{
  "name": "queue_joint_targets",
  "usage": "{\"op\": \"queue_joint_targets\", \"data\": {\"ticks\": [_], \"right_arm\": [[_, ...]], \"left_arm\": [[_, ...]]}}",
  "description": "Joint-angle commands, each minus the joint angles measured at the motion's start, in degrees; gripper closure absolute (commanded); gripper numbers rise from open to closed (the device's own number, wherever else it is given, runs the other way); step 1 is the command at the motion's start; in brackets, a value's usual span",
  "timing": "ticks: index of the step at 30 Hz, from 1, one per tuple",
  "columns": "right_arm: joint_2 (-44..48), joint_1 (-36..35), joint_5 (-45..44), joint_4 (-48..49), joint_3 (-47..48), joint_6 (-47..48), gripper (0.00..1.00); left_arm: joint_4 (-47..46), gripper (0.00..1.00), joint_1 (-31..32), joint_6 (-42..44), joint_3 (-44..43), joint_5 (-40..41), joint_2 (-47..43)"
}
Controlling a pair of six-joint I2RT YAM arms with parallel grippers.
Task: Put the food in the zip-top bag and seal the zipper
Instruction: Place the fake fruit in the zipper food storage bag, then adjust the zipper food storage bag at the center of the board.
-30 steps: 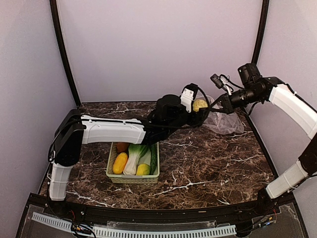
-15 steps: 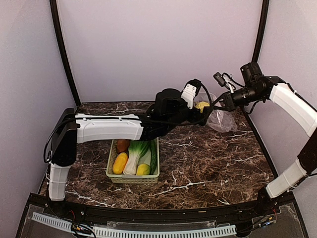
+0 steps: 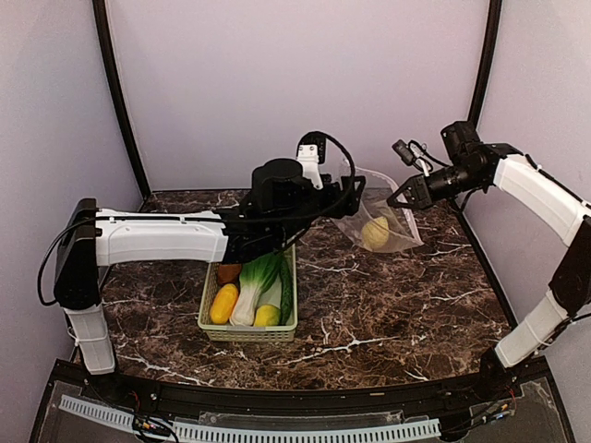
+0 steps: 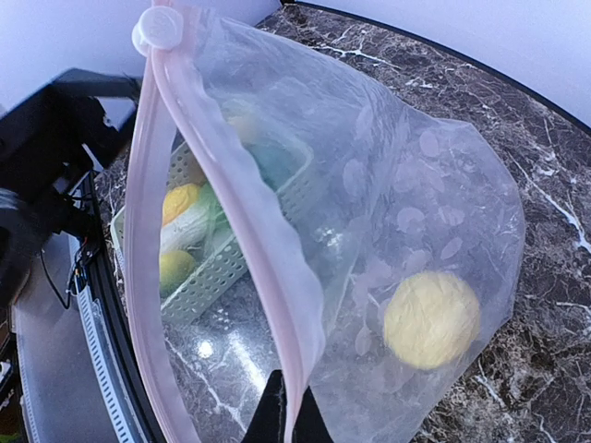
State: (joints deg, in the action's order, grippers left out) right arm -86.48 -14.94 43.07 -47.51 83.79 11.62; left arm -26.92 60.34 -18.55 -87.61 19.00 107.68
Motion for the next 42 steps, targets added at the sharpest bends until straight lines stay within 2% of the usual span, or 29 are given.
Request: {"op": "queue_joint_targets", "data": {"ticks": [1,11,16,19,22,24,29,33,37,40,42], "right_arm": [[-1.2,0.2,0.4,2.0,0.4,-1.0,1.0],[-0.8,0.2,-2.8,3.0,-0.4,-0.1,1.0],[0.7,2.0,-16.0,4.3,5.7,0.6,1.0],[-0.4,4.6,-24.3,4.4,10.3,2.7,1.0],[-2.4,7.6,-32.9,5.0,14.2,4.2,1.0],[-2.6,8.6,-35.3,5.6,15.2,4.7,1.0],[1.5,6.9,-26.4,8.8,7.4,3.9,1.0],[2.4,3.4,-19.7,9.8,-0.4,3.8,1.0],[2.9,2.4,-11.5,11.2,-6.0,3.9,1.0],[3.4,2.4,-9.5,11.8,-8.0,4.0,1.0],[4.2,2.4,-8.7,12.5,-9.2,3.9,1.0]], "left_arm": [[3.8,0.18,0.2,-10.6,4.3,0.6,0.6],[2.3,0.24,0.3,-14.3,3.2,-5.3,1.8],[6.0,0.26,0.3,-10.2,4.3,-3.7,-1.0],[9.0,0.17,0.2,-5.8,7.3,-1.1,-3.9],[12.6,0.12,0.2,-1.3,11.0,0.7,-8.7],[14.6,0.1,0.2,1.3,14.5,3.4,-12.0],[19.2,0.07,-0.1,5.6,24.3,7.6,-20.5],[25.4,0.06,-0.4,8.3,28.0,5.8,-26.6],[33.9,0.02,-0.5,8.1,28.3,5.2,-28.4],[41.4,0.01,-0.8,1.8,25.9,8.7,-27.8],[47.3,0.01,-1.2,0.1,23.4,7.5,-26.3]]}}
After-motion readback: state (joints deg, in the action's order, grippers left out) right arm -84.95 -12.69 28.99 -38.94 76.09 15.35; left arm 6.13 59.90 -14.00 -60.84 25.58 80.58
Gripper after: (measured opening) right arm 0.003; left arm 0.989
